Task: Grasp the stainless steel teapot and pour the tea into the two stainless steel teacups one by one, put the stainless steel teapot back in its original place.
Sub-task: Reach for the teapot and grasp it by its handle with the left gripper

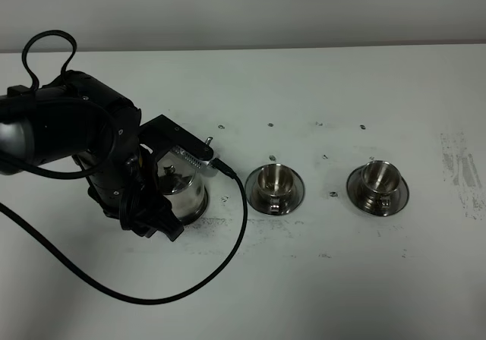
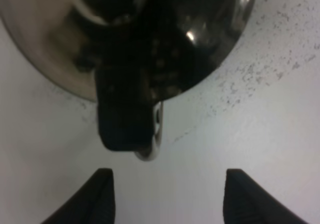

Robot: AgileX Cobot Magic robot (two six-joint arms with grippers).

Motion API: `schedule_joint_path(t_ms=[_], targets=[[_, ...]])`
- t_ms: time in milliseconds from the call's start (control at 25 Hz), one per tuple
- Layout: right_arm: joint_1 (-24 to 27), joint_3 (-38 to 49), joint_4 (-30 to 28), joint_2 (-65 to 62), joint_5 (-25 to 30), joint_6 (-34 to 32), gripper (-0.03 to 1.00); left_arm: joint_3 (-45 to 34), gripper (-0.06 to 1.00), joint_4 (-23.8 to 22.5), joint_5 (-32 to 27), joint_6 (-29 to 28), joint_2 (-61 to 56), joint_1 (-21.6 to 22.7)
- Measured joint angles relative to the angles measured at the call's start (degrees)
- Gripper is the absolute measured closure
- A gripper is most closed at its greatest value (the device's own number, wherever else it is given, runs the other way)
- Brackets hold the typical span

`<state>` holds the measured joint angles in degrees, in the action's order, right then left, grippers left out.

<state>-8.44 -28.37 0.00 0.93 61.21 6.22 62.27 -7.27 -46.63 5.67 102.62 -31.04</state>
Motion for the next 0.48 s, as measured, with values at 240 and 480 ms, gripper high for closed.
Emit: schedule_joint_path(t_ms=[240, 480], targets=[[0.00, 0.00, 0.00, 0.00, 0.00, 0.00, 0.45, 0.00, 0.48, 0.90, 2.55, -0.93, 0.66, 0.19], [0.00, 0.00, 0.00, 0.00, 0.00, 0.00, 0.45, 0.00, 0.48, 0.97, 2.94, -2.69, 2.17, 1.20]])
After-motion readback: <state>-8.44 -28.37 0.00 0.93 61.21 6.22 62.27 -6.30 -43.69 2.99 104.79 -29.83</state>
